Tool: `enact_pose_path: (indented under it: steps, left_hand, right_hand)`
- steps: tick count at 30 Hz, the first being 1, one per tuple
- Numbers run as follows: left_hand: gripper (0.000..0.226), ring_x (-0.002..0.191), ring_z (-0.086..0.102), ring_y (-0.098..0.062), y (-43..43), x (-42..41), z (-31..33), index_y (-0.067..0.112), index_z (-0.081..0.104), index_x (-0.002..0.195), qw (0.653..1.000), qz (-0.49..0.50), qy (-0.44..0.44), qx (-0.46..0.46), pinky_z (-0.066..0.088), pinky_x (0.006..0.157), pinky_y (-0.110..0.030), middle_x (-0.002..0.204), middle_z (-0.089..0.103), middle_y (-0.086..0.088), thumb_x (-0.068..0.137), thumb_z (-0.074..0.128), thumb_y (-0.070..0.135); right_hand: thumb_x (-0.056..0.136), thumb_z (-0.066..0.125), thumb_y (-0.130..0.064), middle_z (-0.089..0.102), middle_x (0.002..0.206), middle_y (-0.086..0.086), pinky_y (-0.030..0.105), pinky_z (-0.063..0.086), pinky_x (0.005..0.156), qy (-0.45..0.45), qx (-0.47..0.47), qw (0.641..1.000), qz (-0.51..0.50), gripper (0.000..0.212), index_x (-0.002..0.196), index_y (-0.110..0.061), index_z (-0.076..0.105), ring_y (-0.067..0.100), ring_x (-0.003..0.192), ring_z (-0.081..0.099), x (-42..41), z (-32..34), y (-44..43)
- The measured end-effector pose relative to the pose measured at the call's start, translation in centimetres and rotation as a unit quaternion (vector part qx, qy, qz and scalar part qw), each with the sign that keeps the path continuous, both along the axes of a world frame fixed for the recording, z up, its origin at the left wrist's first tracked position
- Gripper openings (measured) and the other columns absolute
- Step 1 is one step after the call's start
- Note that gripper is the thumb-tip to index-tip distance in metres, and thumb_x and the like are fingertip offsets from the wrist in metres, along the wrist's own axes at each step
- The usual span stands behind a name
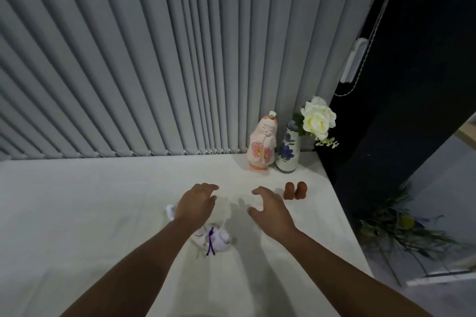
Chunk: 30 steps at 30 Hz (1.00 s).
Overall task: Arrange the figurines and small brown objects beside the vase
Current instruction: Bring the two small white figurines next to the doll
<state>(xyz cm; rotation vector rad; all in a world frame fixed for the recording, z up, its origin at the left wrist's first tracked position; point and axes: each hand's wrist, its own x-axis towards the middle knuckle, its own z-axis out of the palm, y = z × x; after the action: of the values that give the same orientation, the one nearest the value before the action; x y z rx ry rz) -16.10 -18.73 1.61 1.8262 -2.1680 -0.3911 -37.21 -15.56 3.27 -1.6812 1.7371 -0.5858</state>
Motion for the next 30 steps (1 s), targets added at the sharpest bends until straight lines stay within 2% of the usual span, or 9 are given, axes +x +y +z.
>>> enact_pose_path:
  steps: [4,8,12,16,19,22,25,30]
  left_hand:
    - [0.035,0.121,0.053,-0.023,0.7,4.6,0.0,0.019,0.056,0.127,1.0,0.021,0.004,0.002,0.045,0.099,-0.036,0.128,0.062,-0.003,0.093,0.048,0.015]
    - [0.035,0.121,0.052,-0.023,1.5,8.1,-0.7,0.019,0.056,0.126,1.0,0.02,0.003,0.002,0.045,0.098,-0.035,0.129,0.061,-0.003,0.093,0.048,0.016]
    - [0.038,0.126,0.049,-0.022,2.8,10.1,-1.8,0.019,0.057,0.127,1.0,0.003,0.008,-0.004,0.044,0.101,-0.035,0.134,0.058,-0.003,0.094,0.041,0.029]
    - [0.065,0.131,0.045,-0.021,3.9,11.7,-2.7,0.022,0.056,0.128,1.0,-0.023,0.013,-0.003,0.042,0.103,-0.035,0.142,0.051,-0.002,0.079,0.021,0.047]
    - [0.06,0.135,0.04,-0.016,4.1,12.5,-3.0,0.026,0.051,0.132,0.999,-0.022,0.03,0.023,0.039,0.107,-0.033,0.145,0.046,0.002,0.08,0.031,0.047]
    - [0.049,0.135,0.039,-0.015,3.7,13.0,-3.3,0.024,0.046,0.136,0.998,-0.042,0.033,0.034,0.037,0.107,-0.03,0.145,0.045,0.002,0.088,0.054,0.028]
    - [0.051,0.134,0.04,-0.017,2.9,13.2,-3.7,0.022,0.042,0.139,0.997,-0.059,0.022,0.036,0.039,0.105,-0.03,0.145,0.044,0.001,0.09,0.056,0.024]
    - [0.049,0.127,0.045,-0.02,1.5,13.0,-4.3,0.022,0.042,0.138,0.997,-0.068,0.026,0.041,0.045,0.098,-0.034,0.142,0.046,0.0,0.091,0.056,0.023]
  right_hand:
    - [0.085,0.066,-0.033,0.051,0.139,-0.005,0.027,0.036,0.104,-0.051,0.006,0.999,0.01,0.04,0.123,-0.024,0.054,0.015,0.133,0.039,5.2,-0.6,1.6]
    - [0.083,0.068,-0.037,0.046,0.145,-0.004,0.024,0.034,0.104,-0.071,0.018,0.997,0.022,0.047,0.126,-0.024,0.054,0.014,0.136,0.034,9.6,-1.4,3.2]
    - [0.08,0.07,-0.04,0.052,0.139,-0.005,0.031,0.042,0.1,-0.026,0.001,1.0,0.009,0.052,0.127,-0.024,0.056,0.021,0.127,0.043,12.2,-2.4,4.0]
    - [0.073,0.07,-0.043,0.064,0.119,-0.008,0.032,0.042,0.093,0.032,-0.048,0.998,-0.012,0.048,0.117,-0.028,0.061,0.022,0.11,0.057,14.1,-3.6,4.4]
    - [0.072,0.068,-0.043,0.065,0.117,-0.013,0.034,0.04,0.098,0.046,-0.067,0.996,-0.031,0.047,0.117,-0.032,0.059,0.018,0.109,0.058,14.8,-4.6,4.5]
    - [0.073,0.068,-0.041,0.068,0.109,-0.017,0.031,0.037,0.095,0.044,-0.084,0.994,-0.053,0.043,0.115,-0.036,0.059,0.015,0.105,0.059,15.0,-5.2,4.6]
    - [0.074,0.067,-0.042,0.069,0.097,-0.016,0.028,0.035,0.09,0.056,-0.099,0.991,-0.072,0.036,0.109,-0.038,0.06,0.013,0.099,0.058,15.2,-5.7,4.8]
    - [0.081,0.064,-0.041,0.07,0.102,-0.017,0.025,0.03,0.086,0.087,-0.129,0.985,-0.073,0.028,0.109,-0.036,0.063,0.012,0.099,0.06,15.1,-6.1,4.7]
